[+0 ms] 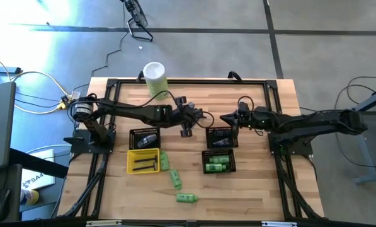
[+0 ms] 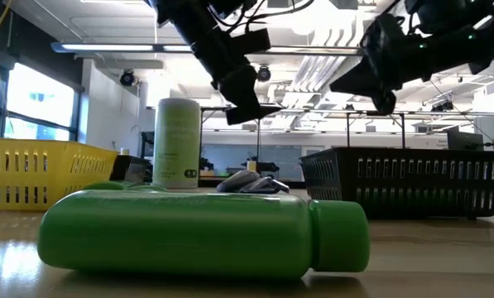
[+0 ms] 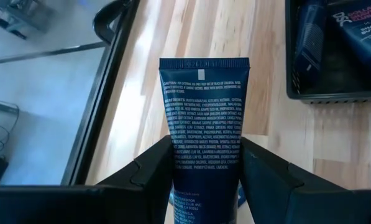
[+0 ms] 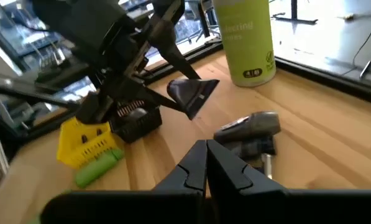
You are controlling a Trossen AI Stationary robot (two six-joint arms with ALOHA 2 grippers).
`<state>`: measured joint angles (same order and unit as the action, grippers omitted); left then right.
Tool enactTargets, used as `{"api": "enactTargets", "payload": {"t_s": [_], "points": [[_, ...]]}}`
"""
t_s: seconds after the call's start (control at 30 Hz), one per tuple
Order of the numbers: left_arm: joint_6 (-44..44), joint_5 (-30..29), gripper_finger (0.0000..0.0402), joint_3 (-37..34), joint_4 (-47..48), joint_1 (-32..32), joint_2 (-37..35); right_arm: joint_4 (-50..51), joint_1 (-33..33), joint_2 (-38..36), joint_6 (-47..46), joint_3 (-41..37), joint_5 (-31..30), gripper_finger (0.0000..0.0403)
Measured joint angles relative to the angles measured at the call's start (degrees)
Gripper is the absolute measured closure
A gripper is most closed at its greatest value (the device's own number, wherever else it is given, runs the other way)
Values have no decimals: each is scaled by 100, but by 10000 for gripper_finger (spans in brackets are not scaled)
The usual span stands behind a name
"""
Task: Pick & Place Travel size toiletries
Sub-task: Put the blue shave cream tub into the top right black bin
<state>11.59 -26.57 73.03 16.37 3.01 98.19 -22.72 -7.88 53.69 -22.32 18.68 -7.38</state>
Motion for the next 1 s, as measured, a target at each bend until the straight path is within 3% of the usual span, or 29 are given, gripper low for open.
{"api": "enactTargets", "payload": {"t_s": [0.27, 0.43, 0.83, 1.0], "points": [[17, -2, 241, 0, -21, 0, 0, -927, -143, 776, -615, 0, -318, 400], [15, -1, 241, 0, -21, 0, 0, -980, -244, 1192, -1080, 0, -439, 385], [13, 90, 241, 0, 8, 0, 0, -2533, -236, 2074, -1419, 2, -297, 201], [13, 94, 241, 0, 8, 0, 0, -3115, -236, 2350, -1573, 4, -309, 152]]}}
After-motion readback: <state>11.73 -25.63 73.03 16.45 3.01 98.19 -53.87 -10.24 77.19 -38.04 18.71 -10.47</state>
